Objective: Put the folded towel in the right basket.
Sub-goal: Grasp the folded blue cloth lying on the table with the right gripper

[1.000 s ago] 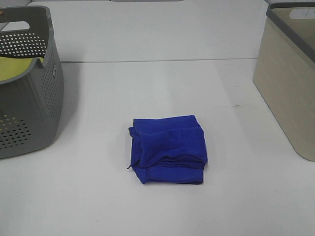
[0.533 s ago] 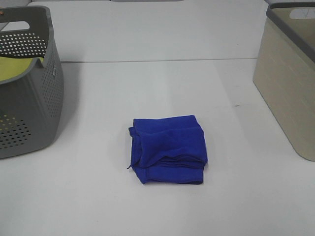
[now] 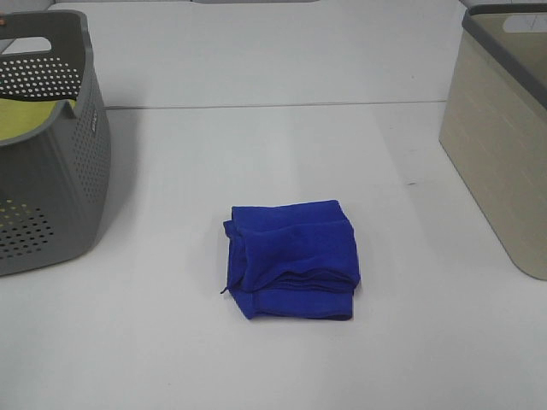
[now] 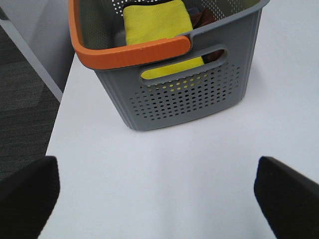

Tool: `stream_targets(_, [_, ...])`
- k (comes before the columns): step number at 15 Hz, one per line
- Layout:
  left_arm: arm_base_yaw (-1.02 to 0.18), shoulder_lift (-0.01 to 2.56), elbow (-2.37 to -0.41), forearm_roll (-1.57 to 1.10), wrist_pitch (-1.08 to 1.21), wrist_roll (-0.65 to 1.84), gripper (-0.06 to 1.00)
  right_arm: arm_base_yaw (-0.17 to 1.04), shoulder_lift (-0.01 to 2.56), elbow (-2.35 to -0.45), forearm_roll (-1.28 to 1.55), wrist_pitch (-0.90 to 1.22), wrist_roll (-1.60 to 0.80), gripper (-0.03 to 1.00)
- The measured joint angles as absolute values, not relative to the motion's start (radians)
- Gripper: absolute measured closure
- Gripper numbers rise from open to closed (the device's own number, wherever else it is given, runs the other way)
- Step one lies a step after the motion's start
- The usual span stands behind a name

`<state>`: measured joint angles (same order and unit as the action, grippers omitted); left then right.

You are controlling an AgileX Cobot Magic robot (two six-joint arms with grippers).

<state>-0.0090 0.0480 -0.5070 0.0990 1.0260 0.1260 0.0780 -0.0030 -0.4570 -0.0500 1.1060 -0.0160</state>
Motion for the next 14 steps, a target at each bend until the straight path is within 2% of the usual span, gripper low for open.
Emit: stream_targets(14, [-0.009, 0.048, -0.507, 0.099, 1.026, 0.126, -0.04, 0.078, -0.003, -0.457, -0.05, 1.106, -0.014, 0.21])
